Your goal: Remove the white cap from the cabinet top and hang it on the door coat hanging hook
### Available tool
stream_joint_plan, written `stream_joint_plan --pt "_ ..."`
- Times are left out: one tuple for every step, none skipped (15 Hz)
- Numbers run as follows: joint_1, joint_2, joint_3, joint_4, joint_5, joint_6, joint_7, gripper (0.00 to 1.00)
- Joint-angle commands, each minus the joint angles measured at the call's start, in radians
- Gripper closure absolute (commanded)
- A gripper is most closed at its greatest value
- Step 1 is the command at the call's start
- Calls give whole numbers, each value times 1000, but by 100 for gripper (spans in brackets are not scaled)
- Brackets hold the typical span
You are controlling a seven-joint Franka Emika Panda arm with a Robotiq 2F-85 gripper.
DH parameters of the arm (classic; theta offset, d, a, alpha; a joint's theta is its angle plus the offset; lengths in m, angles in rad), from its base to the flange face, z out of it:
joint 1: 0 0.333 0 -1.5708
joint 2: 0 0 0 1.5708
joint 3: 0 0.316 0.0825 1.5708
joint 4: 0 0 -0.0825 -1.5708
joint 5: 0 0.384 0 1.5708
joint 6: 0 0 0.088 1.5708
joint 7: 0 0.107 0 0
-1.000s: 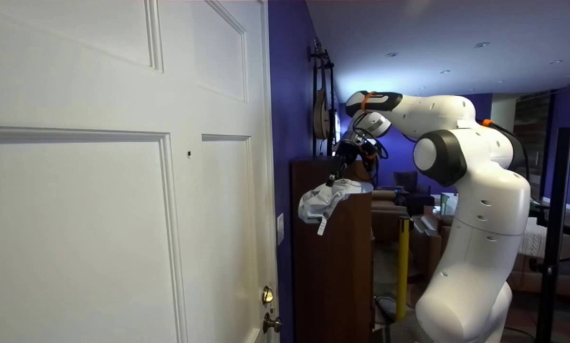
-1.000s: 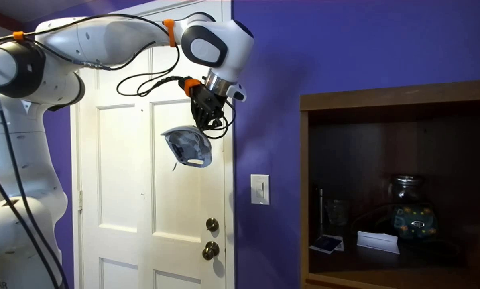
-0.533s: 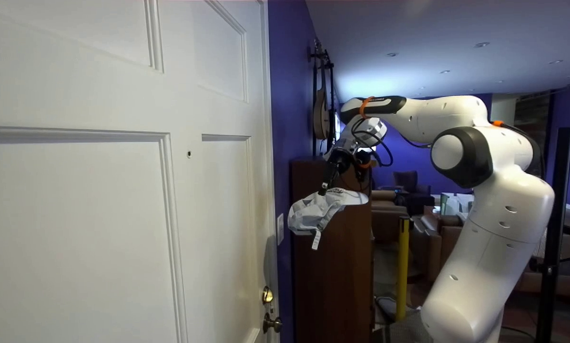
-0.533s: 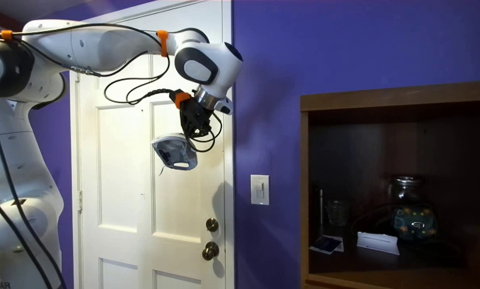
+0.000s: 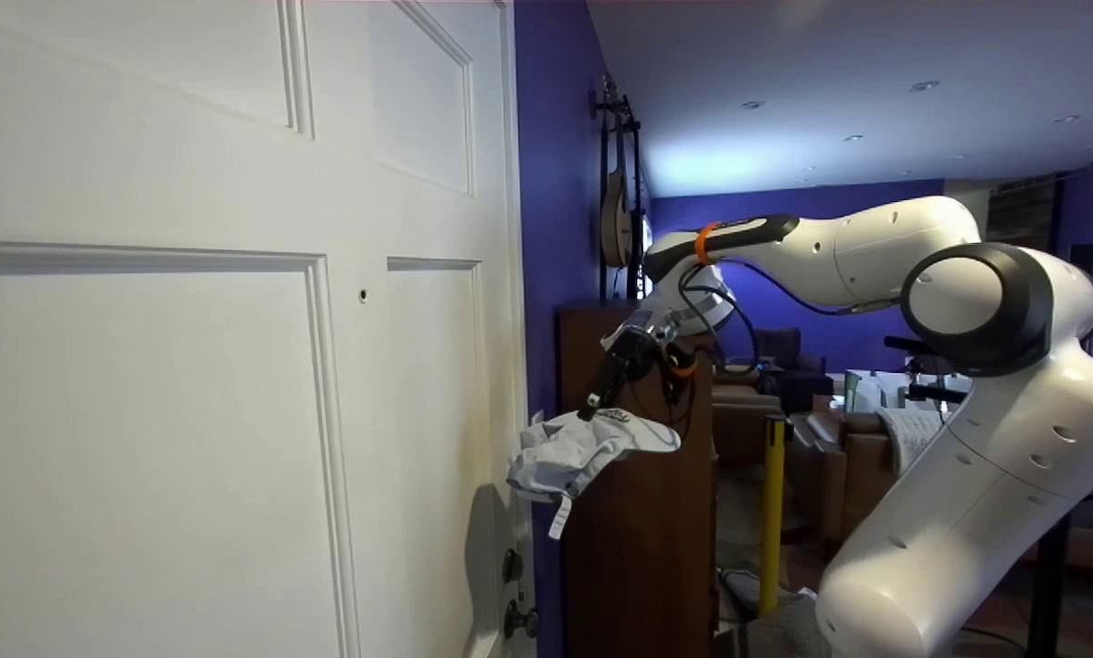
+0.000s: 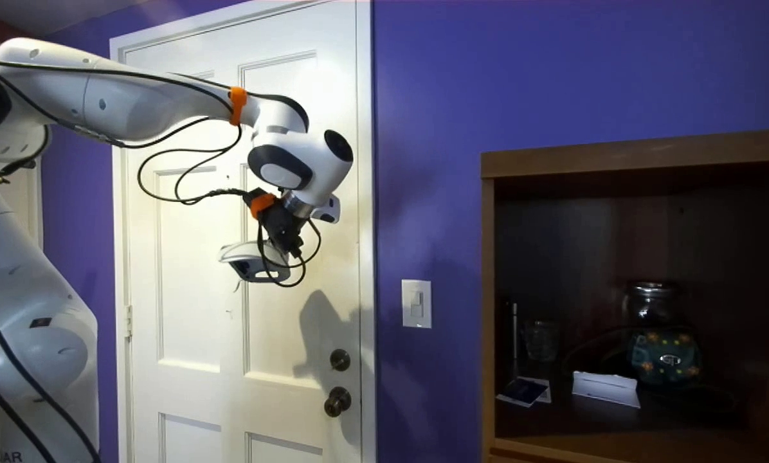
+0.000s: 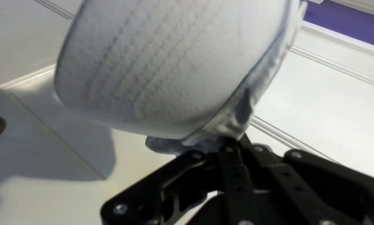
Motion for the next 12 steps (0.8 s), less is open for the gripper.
stream_joint_plan --pt "38 -86 20 -174 133 99 -58 99" --pt "49 -87 26 -197 159 104 -85 99" --pt "58 -87 31 -219 182 104 -110 99" --pt "67 -86 39 -237 199 104 -145 99" --pt "74 -79 43 -252 217 97 -175 99" --pt "80 -74 51 -268 226 99 -214 99" --pt "85 -68 58 -285 242 103 -252 99" --pt "86 -64 66 -300 255 107 -280 99" --pt "69 -41 61 -253 207 72 -229 97" --pt "71 -41 66 -269 216 76 -252 97" --pt "72 -41 70 -279 222 78 -265 97" --pt "72 -41 70 -284 225 78 -272 97"
